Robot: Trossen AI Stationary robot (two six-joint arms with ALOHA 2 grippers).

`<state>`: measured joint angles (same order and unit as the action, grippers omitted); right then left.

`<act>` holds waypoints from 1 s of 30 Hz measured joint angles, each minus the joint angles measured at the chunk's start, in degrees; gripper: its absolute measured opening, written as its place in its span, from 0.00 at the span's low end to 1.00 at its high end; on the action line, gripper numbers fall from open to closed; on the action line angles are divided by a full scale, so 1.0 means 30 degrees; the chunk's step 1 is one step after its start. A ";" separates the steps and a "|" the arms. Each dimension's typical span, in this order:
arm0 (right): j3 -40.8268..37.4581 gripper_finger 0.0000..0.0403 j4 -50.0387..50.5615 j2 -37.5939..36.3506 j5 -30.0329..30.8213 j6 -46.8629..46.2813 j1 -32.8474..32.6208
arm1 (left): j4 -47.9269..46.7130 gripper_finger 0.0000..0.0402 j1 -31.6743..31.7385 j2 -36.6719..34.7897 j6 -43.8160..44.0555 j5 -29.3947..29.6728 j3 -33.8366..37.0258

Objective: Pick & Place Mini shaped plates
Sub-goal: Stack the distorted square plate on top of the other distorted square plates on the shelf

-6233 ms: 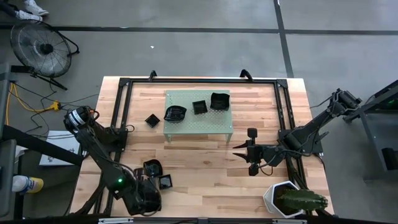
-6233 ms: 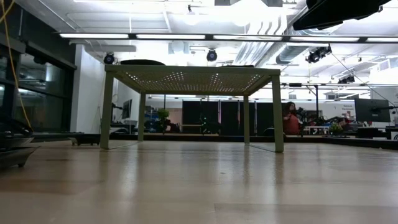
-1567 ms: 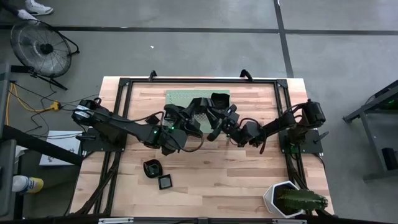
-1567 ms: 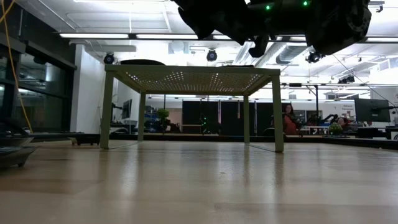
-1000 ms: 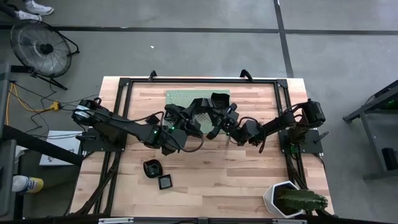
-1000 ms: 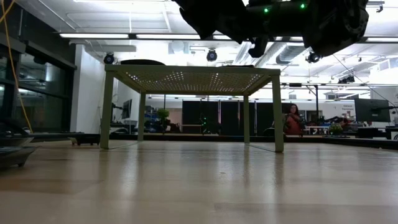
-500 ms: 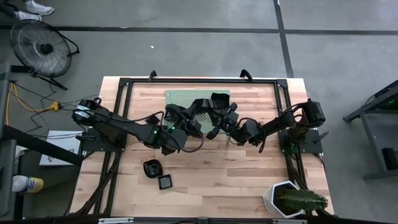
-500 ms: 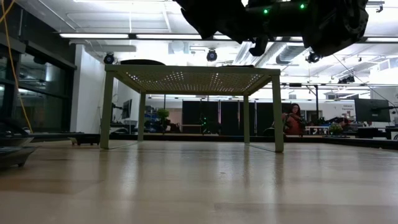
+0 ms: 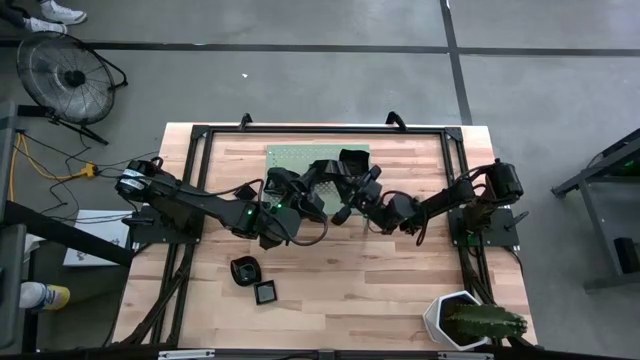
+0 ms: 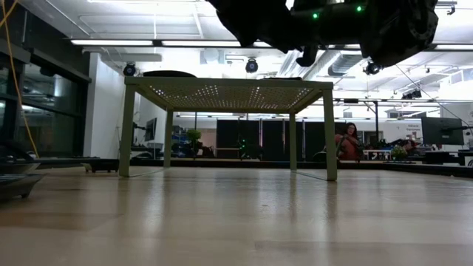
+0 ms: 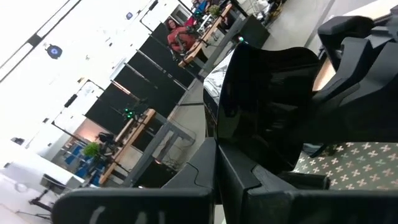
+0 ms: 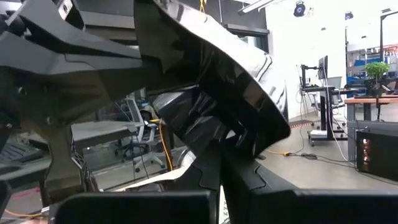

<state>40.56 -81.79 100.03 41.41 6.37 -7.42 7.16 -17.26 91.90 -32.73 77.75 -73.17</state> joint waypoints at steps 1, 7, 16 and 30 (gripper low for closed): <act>0.0000 0.00 0.0086 0.0000 0.0000 -0.0026 -0.0013 | 0.0000 0.00 0.0000 0.0000 -0.0107 0.0039 0.0000; 0.0000 0.04 0.0675 -0.0002 0.0031 -0.0036 -0.0449 | 0.0012 0.00 0.0000 0.0000 -0.0153 0.0288 0.0000; -0.0007 0.25 0.1331 -0.0007 0.1389 -0.0465 -0.1642 | 0.0131 0.00 0.0000 0.0000 -0.0524 0.0421 0.0000; -0.0007 0.48 0.1883 -0.0007 0.2291 -0.1332 -0.0998 | 0.0153 0.00 0.0000 0.0000 -0.0517 0.0366 0.0000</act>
<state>40.53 -76.14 100.01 48.28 2.37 -10.42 7.62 -17.26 91.90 -34.28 78.85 -73.17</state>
